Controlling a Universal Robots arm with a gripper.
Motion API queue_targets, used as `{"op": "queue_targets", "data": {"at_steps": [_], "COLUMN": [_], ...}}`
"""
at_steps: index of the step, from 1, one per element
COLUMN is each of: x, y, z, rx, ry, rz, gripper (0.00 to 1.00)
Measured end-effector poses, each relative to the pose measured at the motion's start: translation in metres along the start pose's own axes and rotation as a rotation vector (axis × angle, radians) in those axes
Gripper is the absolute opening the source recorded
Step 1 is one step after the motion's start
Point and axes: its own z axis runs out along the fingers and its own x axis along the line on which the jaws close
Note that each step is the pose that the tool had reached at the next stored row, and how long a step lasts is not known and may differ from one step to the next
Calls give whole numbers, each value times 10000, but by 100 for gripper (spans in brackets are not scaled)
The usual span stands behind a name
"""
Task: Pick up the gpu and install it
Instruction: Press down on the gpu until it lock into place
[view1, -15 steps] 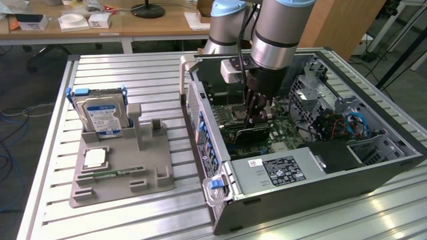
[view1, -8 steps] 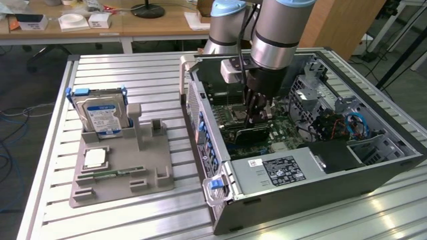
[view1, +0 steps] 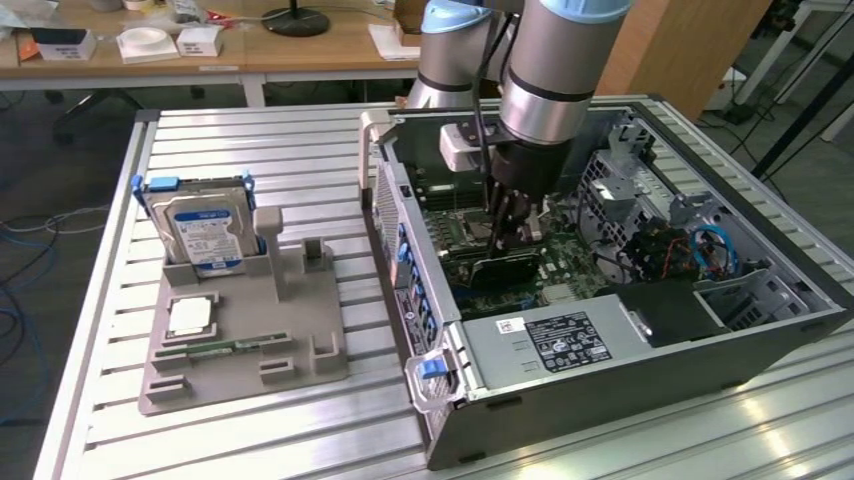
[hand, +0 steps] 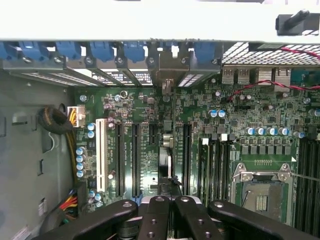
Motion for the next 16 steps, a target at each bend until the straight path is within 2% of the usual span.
{"op": "queue_targets", "data": {"at_steps": [5, 8, 11, 13, 16], "x": [-1, 1, 0, -7, 1], "y": [1, 1, 0, -1, 22], "z": [81, 115, 127, 78, -64], "rx": [0, -11, -3, 9, -2], "ry": [-49, -40, -60, -90, -66], "rz": [8, 8, 9, 13, 10], "gripper": [11, 11, 11, 11, 11]}}
